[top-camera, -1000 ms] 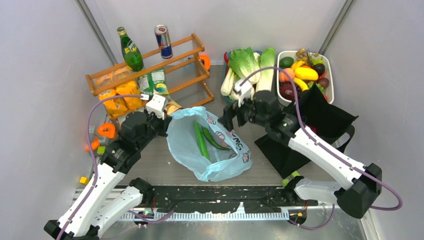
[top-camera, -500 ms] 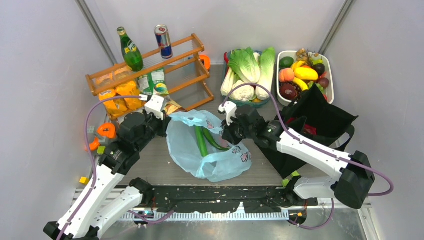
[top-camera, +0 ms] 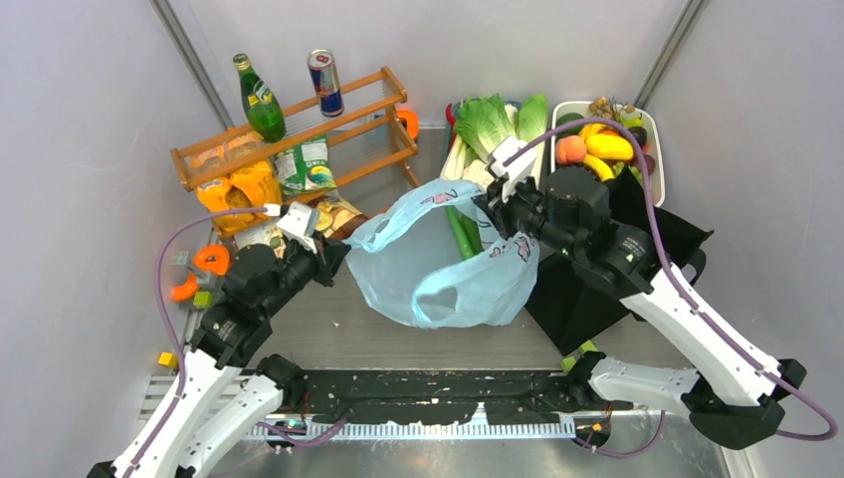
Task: Untie the knot of the grocery bags and take out the mixed food
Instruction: Pick up the fake vegetable from the takeout bag.
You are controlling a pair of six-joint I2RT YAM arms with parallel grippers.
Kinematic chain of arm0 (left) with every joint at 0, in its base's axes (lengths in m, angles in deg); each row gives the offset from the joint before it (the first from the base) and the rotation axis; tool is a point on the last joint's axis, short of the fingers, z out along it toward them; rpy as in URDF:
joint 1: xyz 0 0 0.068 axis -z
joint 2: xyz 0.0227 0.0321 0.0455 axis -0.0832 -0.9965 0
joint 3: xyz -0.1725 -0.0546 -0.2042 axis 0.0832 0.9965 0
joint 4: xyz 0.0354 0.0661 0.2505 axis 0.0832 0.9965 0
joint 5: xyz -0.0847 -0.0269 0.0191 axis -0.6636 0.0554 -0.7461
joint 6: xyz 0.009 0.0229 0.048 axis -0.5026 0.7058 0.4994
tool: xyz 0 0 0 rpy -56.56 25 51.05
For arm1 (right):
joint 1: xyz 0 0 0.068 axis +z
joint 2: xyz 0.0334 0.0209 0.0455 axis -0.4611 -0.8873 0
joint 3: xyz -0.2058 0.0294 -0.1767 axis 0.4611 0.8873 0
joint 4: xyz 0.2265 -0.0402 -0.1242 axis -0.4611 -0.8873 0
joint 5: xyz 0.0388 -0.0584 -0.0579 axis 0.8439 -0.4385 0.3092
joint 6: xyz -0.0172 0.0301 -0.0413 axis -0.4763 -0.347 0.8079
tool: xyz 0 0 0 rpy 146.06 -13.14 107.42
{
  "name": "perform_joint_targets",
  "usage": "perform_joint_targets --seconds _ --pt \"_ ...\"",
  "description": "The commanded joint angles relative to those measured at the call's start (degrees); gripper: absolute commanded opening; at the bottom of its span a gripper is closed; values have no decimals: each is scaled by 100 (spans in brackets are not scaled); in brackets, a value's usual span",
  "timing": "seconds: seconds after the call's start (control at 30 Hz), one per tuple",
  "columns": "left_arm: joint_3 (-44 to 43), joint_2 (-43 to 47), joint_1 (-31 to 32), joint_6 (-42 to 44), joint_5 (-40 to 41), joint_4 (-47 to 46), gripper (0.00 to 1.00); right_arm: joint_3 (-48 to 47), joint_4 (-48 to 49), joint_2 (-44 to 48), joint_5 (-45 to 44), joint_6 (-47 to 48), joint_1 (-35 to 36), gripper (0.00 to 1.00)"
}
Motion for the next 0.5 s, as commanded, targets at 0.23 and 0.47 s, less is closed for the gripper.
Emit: perform_joint_targets --seconds 0.23,0.47 --pt "1072 406 -15 -926 -488 -90 47 2427 1260 -406 1751 -607 46 5" --pt "83 806 -14 -555 -1585 337 86 2664 1523 -360 2046 -792 160 5"
